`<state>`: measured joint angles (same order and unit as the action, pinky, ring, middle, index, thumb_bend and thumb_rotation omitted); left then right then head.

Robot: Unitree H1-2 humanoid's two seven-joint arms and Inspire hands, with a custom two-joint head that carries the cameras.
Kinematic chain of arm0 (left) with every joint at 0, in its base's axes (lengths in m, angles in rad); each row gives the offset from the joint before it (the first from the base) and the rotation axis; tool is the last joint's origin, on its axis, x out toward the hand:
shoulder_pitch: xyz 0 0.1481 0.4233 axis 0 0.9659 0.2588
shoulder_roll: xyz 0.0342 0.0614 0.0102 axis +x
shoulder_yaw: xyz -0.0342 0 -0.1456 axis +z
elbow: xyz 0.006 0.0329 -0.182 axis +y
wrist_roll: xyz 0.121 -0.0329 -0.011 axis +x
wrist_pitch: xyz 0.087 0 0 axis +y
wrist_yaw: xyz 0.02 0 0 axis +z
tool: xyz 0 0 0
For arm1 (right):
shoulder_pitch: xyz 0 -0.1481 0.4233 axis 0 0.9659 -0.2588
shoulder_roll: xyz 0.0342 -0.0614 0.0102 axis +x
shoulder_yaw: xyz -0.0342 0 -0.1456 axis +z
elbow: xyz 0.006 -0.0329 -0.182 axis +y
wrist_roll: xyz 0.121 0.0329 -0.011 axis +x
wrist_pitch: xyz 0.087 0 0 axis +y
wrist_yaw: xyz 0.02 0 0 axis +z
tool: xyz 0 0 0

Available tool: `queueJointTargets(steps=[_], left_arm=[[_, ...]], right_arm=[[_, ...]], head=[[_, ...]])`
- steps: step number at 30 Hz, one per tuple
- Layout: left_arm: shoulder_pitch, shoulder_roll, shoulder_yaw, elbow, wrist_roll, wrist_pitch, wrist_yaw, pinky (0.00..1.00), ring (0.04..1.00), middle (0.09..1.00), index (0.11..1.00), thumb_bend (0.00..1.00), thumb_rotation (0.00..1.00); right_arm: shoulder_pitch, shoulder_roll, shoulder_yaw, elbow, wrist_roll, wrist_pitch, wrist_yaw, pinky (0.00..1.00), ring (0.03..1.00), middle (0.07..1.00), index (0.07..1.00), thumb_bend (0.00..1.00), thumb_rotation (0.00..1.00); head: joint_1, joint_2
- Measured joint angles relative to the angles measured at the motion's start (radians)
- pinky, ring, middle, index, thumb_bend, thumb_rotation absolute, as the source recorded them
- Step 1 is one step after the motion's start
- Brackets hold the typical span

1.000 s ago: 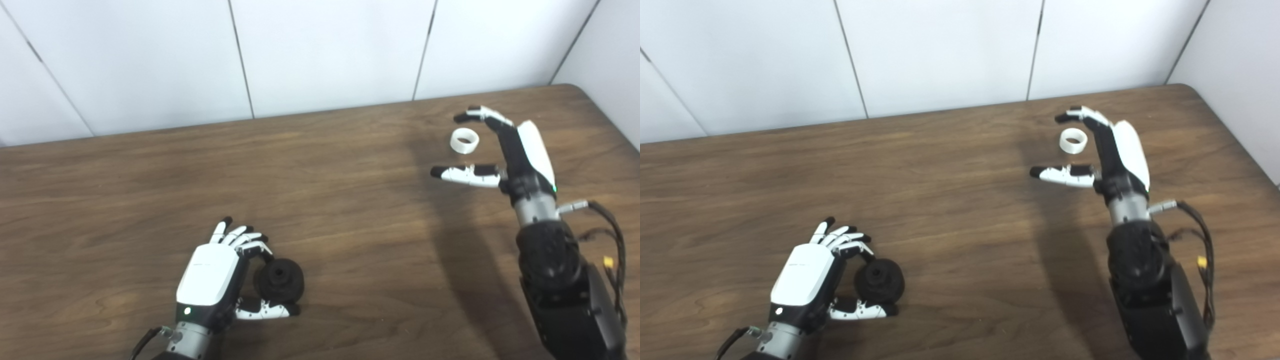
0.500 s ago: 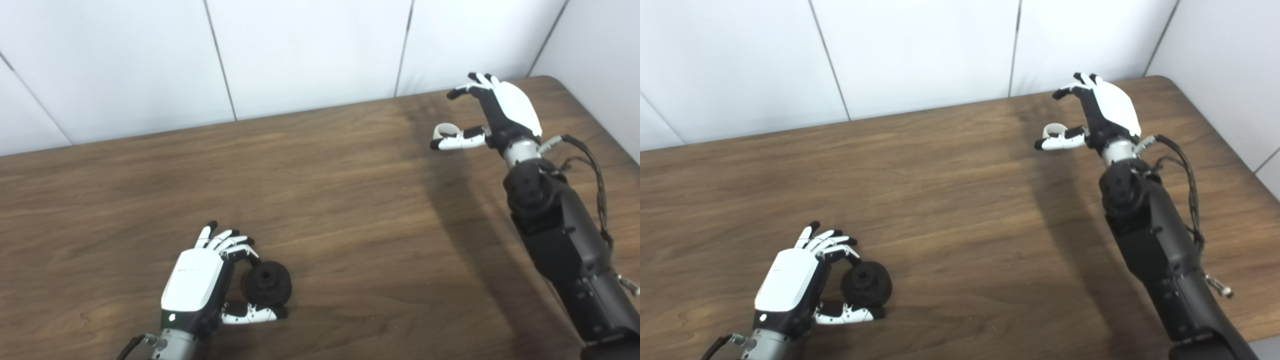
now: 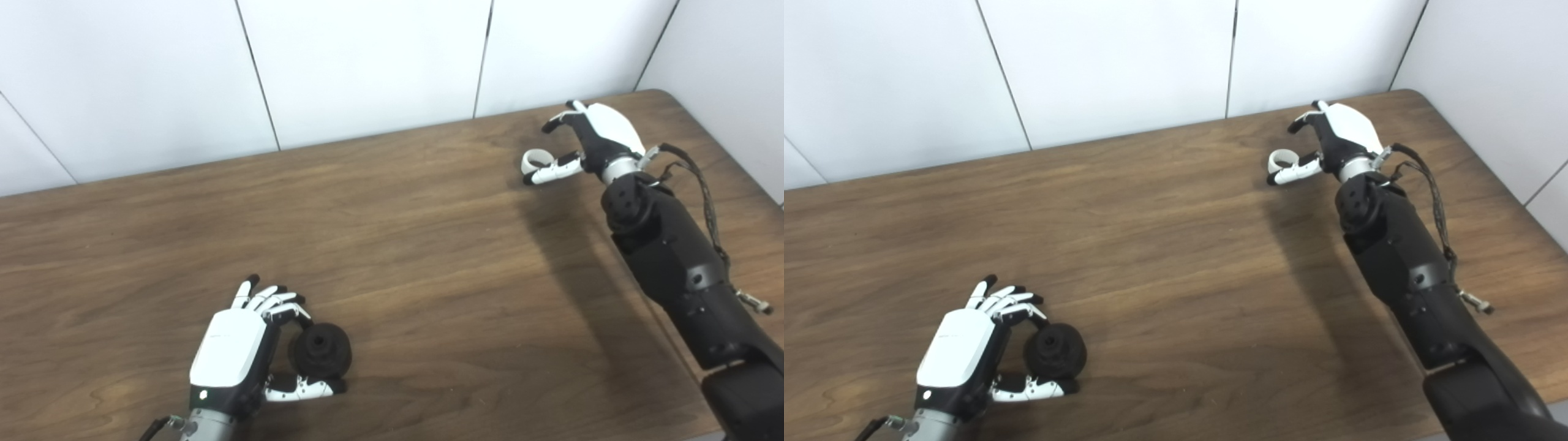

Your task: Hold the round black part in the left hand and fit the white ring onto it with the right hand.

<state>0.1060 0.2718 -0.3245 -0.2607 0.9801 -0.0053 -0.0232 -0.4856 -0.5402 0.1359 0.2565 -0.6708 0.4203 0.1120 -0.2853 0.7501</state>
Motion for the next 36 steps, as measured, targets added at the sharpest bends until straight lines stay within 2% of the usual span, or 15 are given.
queueJointTargets(steps=[4, 8, 12, 20, 28, 31, 36], left_arm=[[0.003, 0.0, 0.003, -0.001, 0.0, -0.001, 0.0, 1.0, 0.858, 0.769, 0.484, 0.52, 0.05], [0.004, 0.0, 0.004, -0.003, 0.0, -0.001, -0.001, 1.0, 0.858, 0.769, 0.484, 0.52, 0.05], [0.005, 0.001, 0.005, -0.003, 0.0, -0.004, -0.001, 1.0, 0.853, 0.763, 0.484, 0.52, 0.05], [0.006, 0.002, 0.009, -0.003, 0.0, -0.006, -0.001, 1.0, 0.854, 0.764, 0.484, 0.52, 0.05], [0.007, 0.002, 0.009, -0.003, 0.0, -0.006, -0.001, 1.0, 0.857, 0.765, 0.484, 0.52, 0.05], [0.007, 0.002, 0.009, -0.003, 0.0, -0.006, -0.001, 1.0, 0.857, 0.765, 0.484, 0.52, 0.05], [0.008, 0.002, 0.009, -0.003, 0.0, -0.006, 0.0, 1.0, 0.858, 0.764, 0.484, 0.52, 0.05]], right_arm=[[-0.016, -0.006, 0.018, 0.04, -0.007, 0.005, 0.011, 0.92, 0.983, 0.945, 0.708, 0.91, 0.31], [-0.02, -0.007, 0.025, 0.054, -0.006, 0.014, 0.02, 0.96, 0.992, 0.95, 0.708, 0.9, 0.3], [-0.022, 0.0, 0.007, 0.066, 0.018, 0.023, 0.019, 0.97, 0.996, 0.95, 0.681, 0.89, 0.27], [-0.022, 0.006, -0.008, 0.074, 0.054, 0.025, 0.01, 0.92, 0.98, 0.931, 0.646, 0.87, 0.25], [-0.022, 0.016, -0.024, 0.098, 0.075, 0.018, -0.058, 0.87, 0.954, 0.913, 0.61, 0.87, 0.24], [-0.022, 0.024, -0.031, 0.101, 0.09, 0.009, -0.075, 0.87, 0.96, 0.915, 0.607, 0.87, 0.23], [-0.022, 0.045, -0.041, 0.107, 0.118, 0.009, -0.084, 0.95, 0.976, 0.912, 0.611, 0.87, 0.24]], head=[[-0.002, 0.0], [-0.003, -0.002], [-0.002, -0.005], [-0.002, -0.005], [0.003, -0.011], [0.009, -0.026], [0.008, -0.032]])
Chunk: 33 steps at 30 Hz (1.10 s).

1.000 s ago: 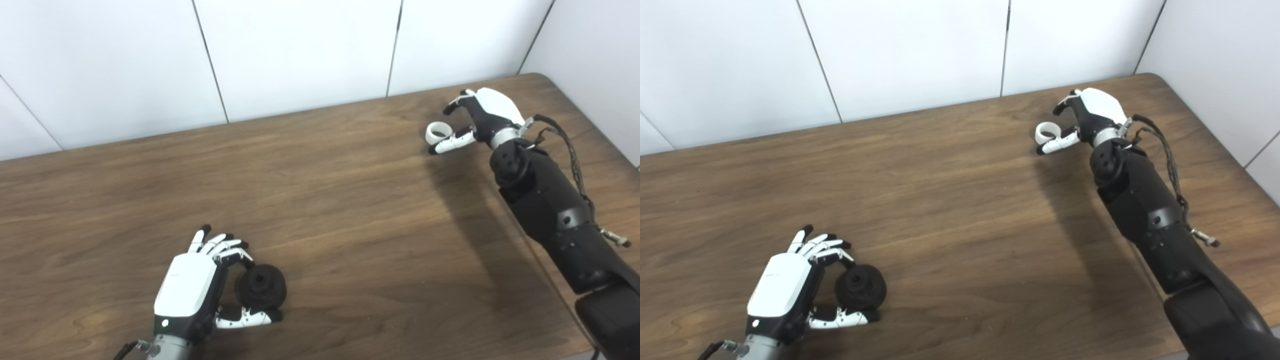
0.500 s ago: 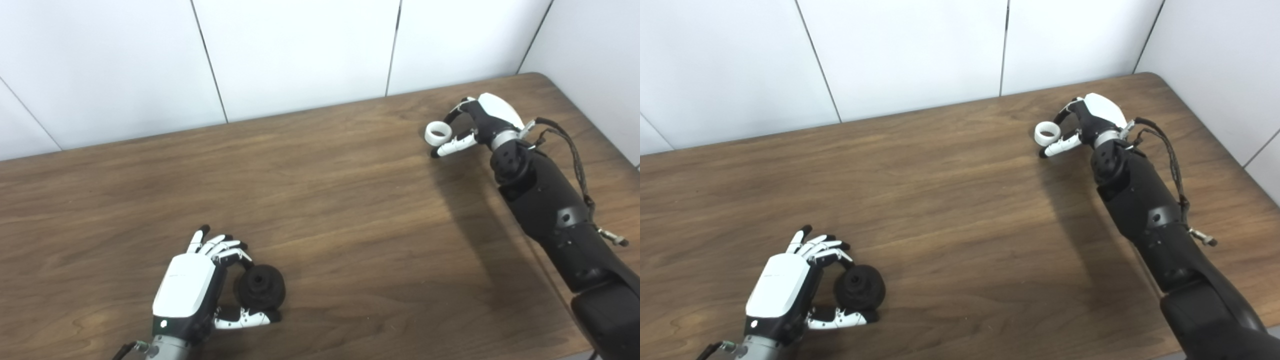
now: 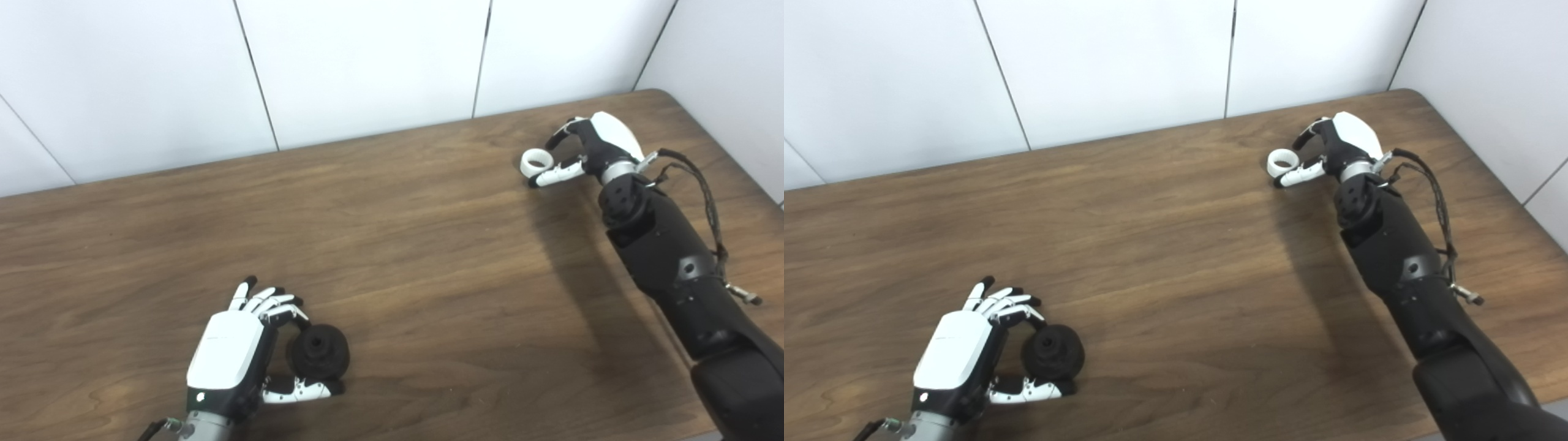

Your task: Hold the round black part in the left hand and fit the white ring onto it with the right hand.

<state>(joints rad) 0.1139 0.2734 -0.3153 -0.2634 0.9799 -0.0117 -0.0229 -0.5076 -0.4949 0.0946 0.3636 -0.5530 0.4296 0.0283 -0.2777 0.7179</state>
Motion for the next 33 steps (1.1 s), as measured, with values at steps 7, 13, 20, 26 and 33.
queueJointTargets(steps=[7, 13, 20, 26, 33], left_arm=[[0.001, 0.0, 0.0, 0.0, 0.0, 0.0, 0.001, 1.0, 0.856, 0.766, 0.484, 0.52, 0.05], [0.002, 0.0, 0.0, 0.0, 0.0, 0.0, 0.003, 1.0, 0.861, 0.769, 0.484, 0.52, 0.05], [0.002, 0.0, 0.0, 0.0, 0.0, 0.0, 0.002, 1.0, 0.858, 0.767, 0.484, 0.52, 0.05], [0.002, 0.0, 0.0, 0.0, 0.001, 0.0, 0.002, 1.0, 0.86, 0.767, 0.484, 0.52, 0.05], [0.002, -0.001, 0.0, 0.0, 0.006, 0.0, 0.002, 1.0, 0.858, 0.764, 0.484, 0.52, 0.05]], right_arm=[[-0.009, 0.002, -0.002, 0.029, 0.02, -0.005, -0.018, 0.98, 0.974, 0.904, 0.616, 0.86, 0.26], [-0.015, 0.002, -0.002, 0.029, 0.035, 0.003, -0.017, 0.98, 0.974, 0.896, 0.62, 0.85, 0.27], [-0.015, 0.002, 0.005, 0.029, 0.035, 0.009, -0.017, 0.96, 0.958, 0.878, 0.604, 0.85, 0.24], [-0.015, 0.002, 0.004, 0.031, 0.036, 0.009, -0.018, 1.0, 0.952, 0.865, 0.515, 0.61, 0.17], [-0.014, 0.002, 0.007, 0.027, 0.036, 0.0, -0.031, 0.9, 0.881, 0.787, 0.485, 0.53, 0.14]], head=[[0.0, 0.0], [0.0, 0.0], [0.0, -0.002], [0.002, 0.0], [0.002, -0.003]])
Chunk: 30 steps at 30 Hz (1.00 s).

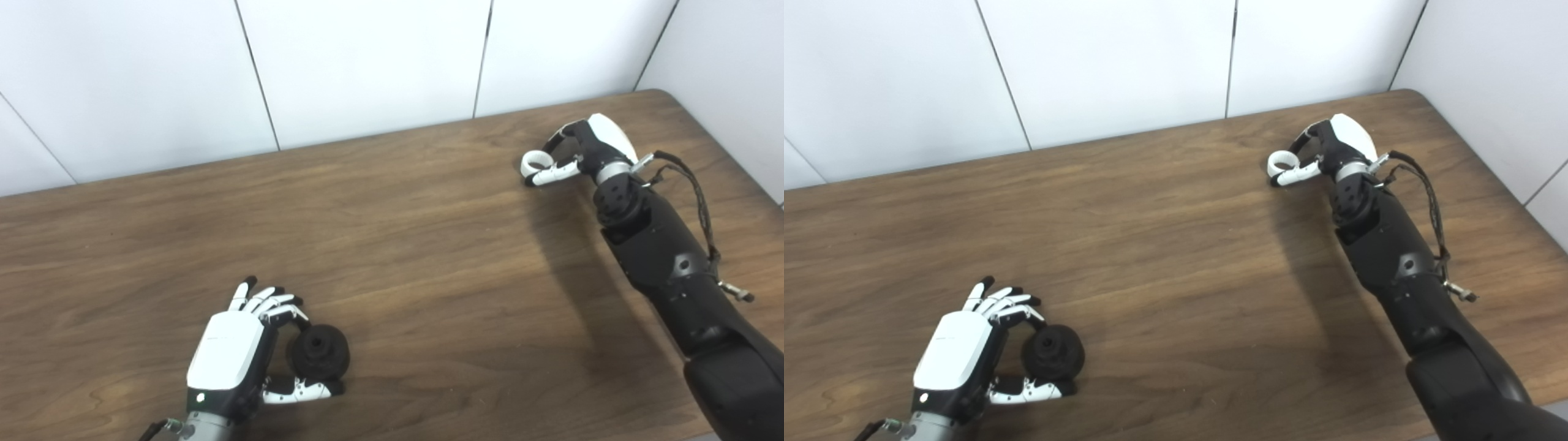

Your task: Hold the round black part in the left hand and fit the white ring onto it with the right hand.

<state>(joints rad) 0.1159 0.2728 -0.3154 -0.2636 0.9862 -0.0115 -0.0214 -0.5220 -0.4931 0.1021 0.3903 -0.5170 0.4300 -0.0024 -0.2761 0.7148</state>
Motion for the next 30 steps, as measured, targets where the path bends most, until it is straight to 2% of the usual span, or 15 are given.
queueJointTargets(steps=[6, 9, 15, 19, 25, 30], left_arm=[[0.0, 0.0, 0.0, 0.0, 0.0, 0.0, 0.001, 1.0, 0.86, 0.766, 0.484, 0.52, 0.05], [0.0, 0.0, 0.0, 0.0, 0.0, 0.0, 0.0, 1.0, 0.856, 0.764, 0.484, 0.52, 0.05], [0.0, -0.002, -0.001, 0.0, 0.001, 0.0, 0.001, 1.0, 0.852, 0.763, 0.484, 0.52, 0.05], [0.0, -0.002, -0.003, 0.0, 0.006, -0.001, 0.005, 1.0, 0.845, 0.761, 0.484, 0.52, 0.05], [0.001, -0.002, -0.005, 0.0, 0.009, 0.0, 0.01, 1.0, 0.849, 0.763, 0.484, 0.52, 0.05], [0.001, -0.006, -0.006, 0.0, 0.01, 0.002, 0.011, 1.0, 0.847, 0.761, 0.484, 0.52, 0.05]], right_arm=[[0.001, -0.001, 0.001, 0.0, 0.0, -0.005, -0.002, 0.9, 0.928, 0.813, 0.484, 0.52, 0.13], [0.002, -0.003, 0.002, -0.001, 0.001, -0.007, -0.002, 0.92, 0.909, 0.808, 0.485, 0.52, 0.13], [0.013, -0.01, 0.004, -0.017, 0.002, -0.008, 0.003, 0.84, 0.907, 0.803, 0.485, 0.52, 0.13], [0.035, -0.015, 0.006, -0.053, 0.005, -0.016, 0.012, 0.84, 0.898, 0.782, 0.485, 0.52, 0.13], [0.091, -0.018, 0.027, -0.136, 0.01, -0.077, 0.029, 0.85, 0.905, 0.795, 0.484, 0.52, 0.13], [0.135, -0.013, 0.063, -0.256, -0.001, -0.082, 0.084, 0.86, 0.918, 0.811, 0.484, 0.52, 0.13]], head=[[-0.002, 0.0], [0.0, 0.0], [0.011, 0.0], [0.018, -0.002], [0.031, -0.002], [0.046, -0.002]])
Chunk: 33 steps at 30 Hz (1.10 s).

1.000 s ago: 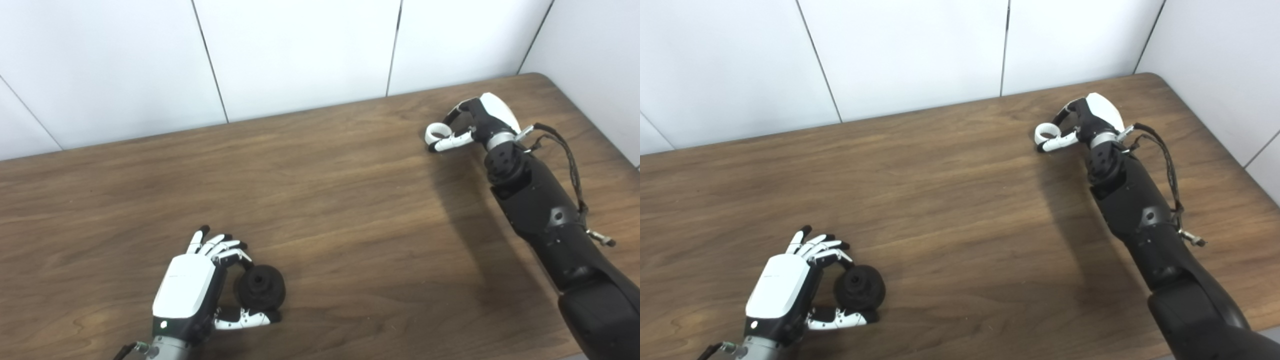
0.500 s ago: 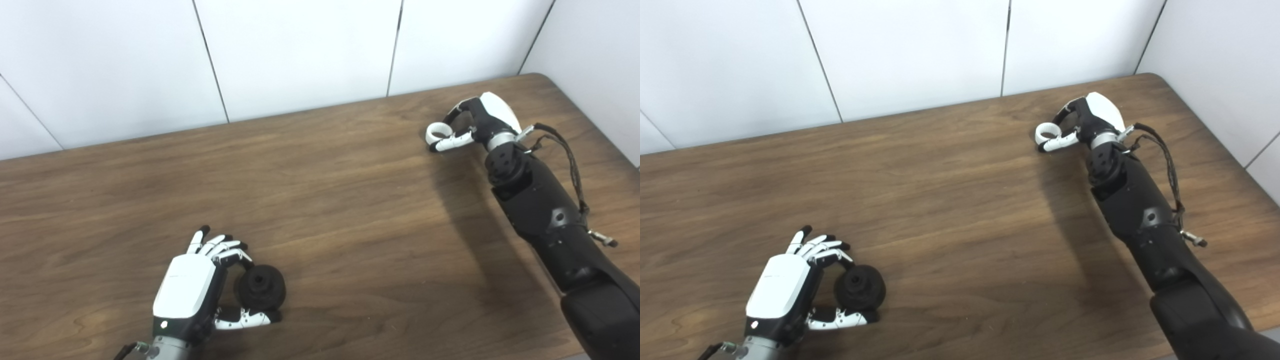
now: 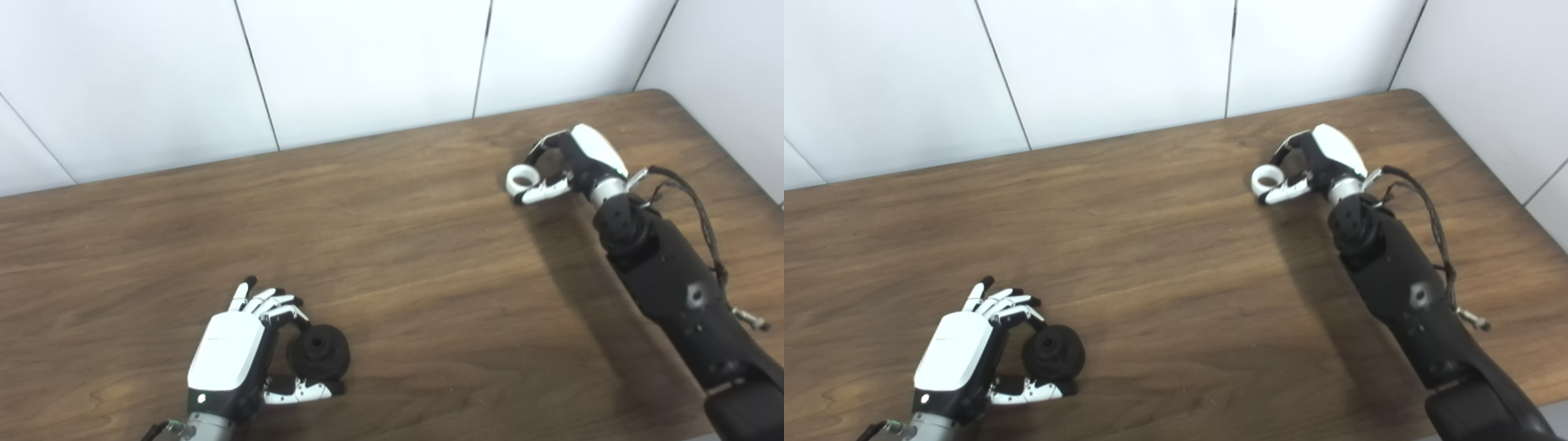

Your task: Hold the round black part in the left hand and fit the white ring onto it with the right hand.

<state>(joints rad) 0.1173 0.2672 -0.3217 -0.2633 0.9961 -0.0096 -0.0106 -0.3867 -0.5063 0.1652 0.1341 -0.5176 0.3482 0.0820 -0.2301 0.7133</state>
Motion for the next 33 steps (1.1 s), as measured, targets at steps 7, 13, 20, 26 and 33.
queueJointTargets(steps=[7, 13, 20, 26, 33], left_arm=[[0.001, -0.011, -0.008, 0.0, 0.02, 0.007, 0.004, 1.0, 0.857, 0.765, 0.484, 0.52, 0.05], [0.001, -0.027, -0.018, -0.001, 0.035, 0.026, 0.004, 1.0, 0.863, 0.766, 0.484, 0.52, 0.05], [-0.001, -0.04, -0.033, -0.001, 0.051, 0.039, 0.007, 1.0, 0.862, 0.765, 0.484, 0.52, 0.05], [-0.001, -0.064, -0.044, -0.001, 0.078, 0.054, 0.008, 1.0, 0.865, 0.766, 0.484, 0.52, 0.05], [-0.003, -0.082, -0.062, 0.0, 0.113, 0.072, 0.009, 1.0, 0.857, 0.766, 0.484, 0.52, 0.05]], right_arm=[[0.017, 0.008, 0.021, -0.17, -0.014, 0.03, 0.085, 0.9, 0.927, 0.823, 0.484, 0.52, 0.13], [0.047, 0.014, 0.055, -0.313, -0.031, 0.055, 0.158, 0.85, 0.92, 0.812, 0.484, 0.52, 0.14], [0.07, 0.051, 0.093, -0.446, -0.036, 0.074, 0.249, 0.86, 0.928, 0.812, 0.483, 0.52, 0.14], [0.084, 0.081, 0.116, -0.543, -0.033, 0.095, 0.323, 0.89, 0.948, 0.826, 0.483, 0.52, 0.14], [0.109, 0.127, 0.157, -0.623, -0.031, 0.113, 0.383, 0.87, 0.941, 0.815, 0.483, 0.52, 0.13]], head=[[0.044, 0.002], [0.08, 0.002], [0.149, 0.009], [0.193, 0.012], [0.239, 0.017]])
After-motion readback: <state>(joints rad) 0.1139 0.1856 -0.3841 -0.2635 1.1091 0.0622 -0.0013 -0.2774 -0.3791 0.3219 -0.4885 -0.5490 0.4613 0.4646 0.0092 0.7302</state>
